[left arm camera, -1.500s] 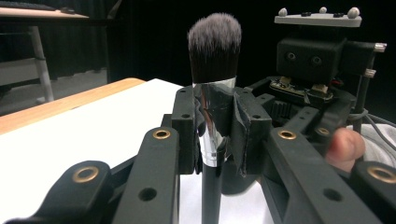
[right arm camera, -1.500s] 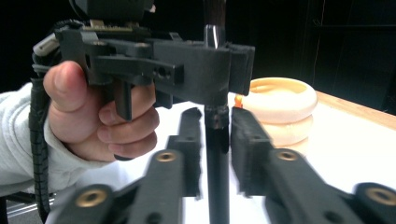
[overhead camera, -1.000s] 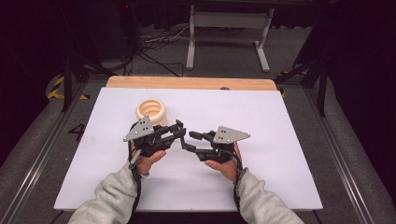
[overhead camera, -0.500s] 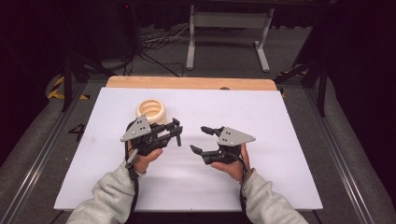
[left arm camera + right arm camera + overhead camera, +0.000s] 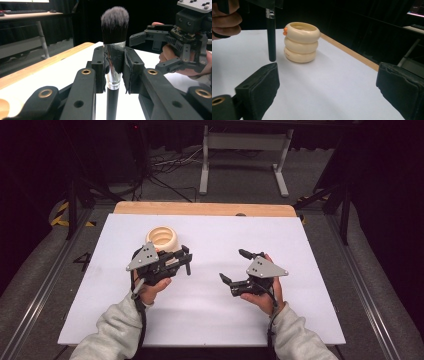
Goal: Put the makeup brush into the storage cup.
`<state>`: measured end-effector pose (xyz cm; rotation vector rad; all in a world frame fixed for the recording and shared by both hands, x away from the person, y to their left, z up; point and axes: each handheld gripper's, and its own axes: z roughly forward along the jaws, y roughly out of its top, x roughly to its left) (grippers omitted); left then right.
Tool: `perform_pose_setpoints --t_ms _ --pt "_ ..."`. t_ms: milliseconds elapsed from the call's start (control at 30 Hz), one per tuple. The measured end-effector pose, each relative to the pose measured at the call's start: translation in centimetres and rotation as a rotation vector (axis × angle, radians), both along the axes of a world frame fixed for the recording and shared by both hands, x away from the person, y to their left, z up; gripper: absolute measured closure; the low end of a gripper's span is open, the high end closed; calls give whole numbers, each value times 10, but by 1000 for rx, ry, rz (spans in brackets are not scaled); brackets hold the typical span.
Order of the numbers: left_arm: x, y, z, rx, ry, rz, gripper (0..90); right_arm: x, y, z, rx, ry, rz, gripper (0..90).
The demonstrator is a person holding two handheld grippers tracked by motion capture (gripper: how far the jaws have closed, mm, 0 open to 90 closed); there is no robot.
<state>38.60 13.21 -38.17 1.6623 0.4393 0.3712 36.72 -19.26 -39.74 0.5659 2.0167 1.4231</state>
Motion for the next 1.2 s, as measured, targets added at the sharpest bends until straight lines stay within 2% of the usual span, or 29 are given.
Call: perform_pose_setpoints --t_ms 133,167,300,367,433,933,1200 --pt "0 3 1 0 -5 12 738 -2 -7 0 15 -9 -18 38" --pt "1 4 1 1 -9 14 738 -5 -12 1 25 -32 -42 38" --pt "1 7 3 5 -17 24 738 -10 -21 3 49 -60 -78 48" --pt "1 8 3 10 -20 27 738 -11 -23 3 53 -59 -82 50" --pt "1 9 4 9 -27 35 738 -14 -27 2 47 -70 -95 57" --pt "3 18 9 17 -45 64 739 -27 -53 -7 -11 -78 -160 62" --pt "5 23 13 14 -60 80 739 -35 -67 -12 -5 -88 -204 61"
